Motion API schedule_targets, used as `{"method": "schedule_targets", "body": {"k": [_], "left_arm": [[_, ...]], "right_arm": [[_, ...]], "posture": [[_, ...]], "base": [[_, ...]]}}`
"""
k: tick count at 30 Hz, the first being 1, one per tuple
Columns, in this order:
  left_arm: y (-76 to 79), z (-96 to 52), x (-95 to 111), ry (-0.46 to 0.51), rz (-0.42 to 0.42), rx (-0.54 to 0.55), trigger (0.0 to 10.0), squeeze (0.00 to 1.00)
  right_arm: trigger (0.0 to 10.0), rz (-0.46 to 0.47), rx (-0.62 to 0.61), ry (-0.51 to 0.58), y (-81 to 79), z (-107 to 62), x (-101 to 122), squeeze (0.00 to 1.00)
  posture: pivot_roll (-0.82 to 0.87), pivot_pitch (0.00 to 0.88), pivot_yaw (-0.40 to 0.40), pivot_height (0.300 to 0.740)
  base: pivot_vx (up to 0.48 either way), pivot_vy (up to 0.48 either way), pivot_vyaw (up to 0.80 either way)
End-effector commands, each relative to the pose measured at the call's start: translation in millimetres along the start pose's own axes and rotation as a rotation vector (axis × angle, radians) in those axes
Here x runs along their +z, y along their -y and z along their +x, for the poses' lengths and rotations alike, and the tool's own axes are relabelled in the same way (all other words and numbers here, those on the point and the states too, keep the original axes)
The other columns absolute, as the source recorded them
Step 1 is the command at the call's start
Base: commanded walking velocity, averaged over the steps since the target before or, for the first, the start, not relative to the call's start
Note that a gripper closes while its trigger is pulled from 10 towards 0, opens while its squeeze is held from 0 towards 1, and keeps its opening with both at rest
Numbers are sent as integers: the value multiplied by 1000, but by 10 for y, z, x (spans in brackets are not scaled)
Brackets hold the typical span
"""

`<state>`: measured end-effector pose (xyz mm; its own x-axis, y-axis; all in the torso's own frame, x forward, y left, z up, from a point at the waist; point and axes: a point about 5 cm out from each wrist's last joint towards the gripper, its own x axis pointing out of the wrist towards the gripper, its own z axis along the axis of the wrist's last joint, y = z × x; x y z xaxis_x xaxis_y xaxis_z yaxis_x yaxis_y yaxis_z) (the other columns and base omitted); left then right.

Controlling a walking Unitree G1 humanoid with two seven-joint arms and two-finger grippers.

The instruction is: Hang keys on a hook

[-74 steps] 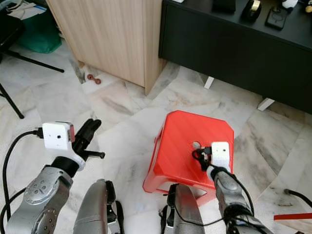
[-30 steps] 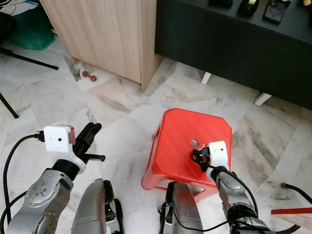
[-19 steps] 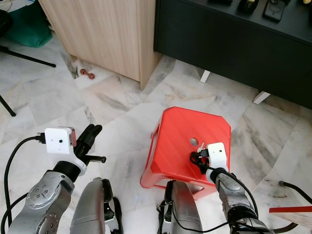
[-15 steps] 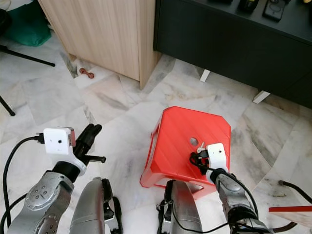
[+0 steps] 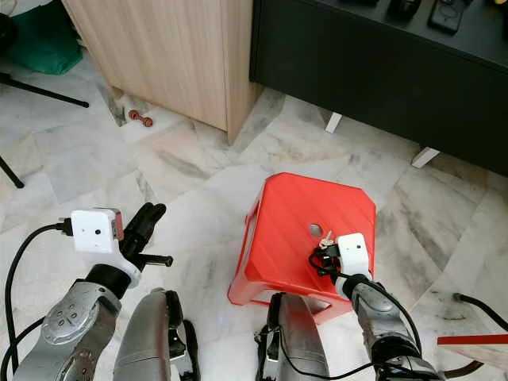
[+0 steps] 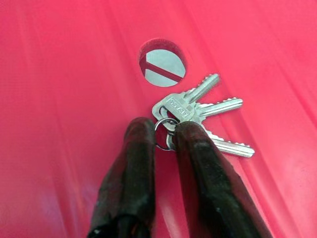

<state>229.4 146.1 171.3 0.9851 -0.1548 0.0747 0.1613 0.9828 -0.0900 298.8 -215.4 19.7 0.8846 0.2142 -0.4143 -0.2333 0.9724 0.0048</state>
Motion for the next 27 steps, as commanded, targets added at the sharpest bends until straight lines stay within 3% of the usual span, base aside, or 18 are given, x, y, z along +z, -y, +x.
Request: {"method": "schedule_targets", "body": {"k": [1,16,27], "left_arm": [[11,-33,6,6,-4,2,10000,0],[14,-31,-3,6,-4,6,10000,0],[-41,57,-13,18,6,10,10000,0]], "right_arm": [[0,8,-17,-31,64,-70,-108,0],[0,19,-13,-15,55,-66,-97,0],[0,125,-91,131,12,-28,6,0]], "posture": [[41,355,-127,621],[43,352,-129,621],[32,307,-122,621]], "base": [[0,0,0],[0,0,0],[0,0,0]]}}
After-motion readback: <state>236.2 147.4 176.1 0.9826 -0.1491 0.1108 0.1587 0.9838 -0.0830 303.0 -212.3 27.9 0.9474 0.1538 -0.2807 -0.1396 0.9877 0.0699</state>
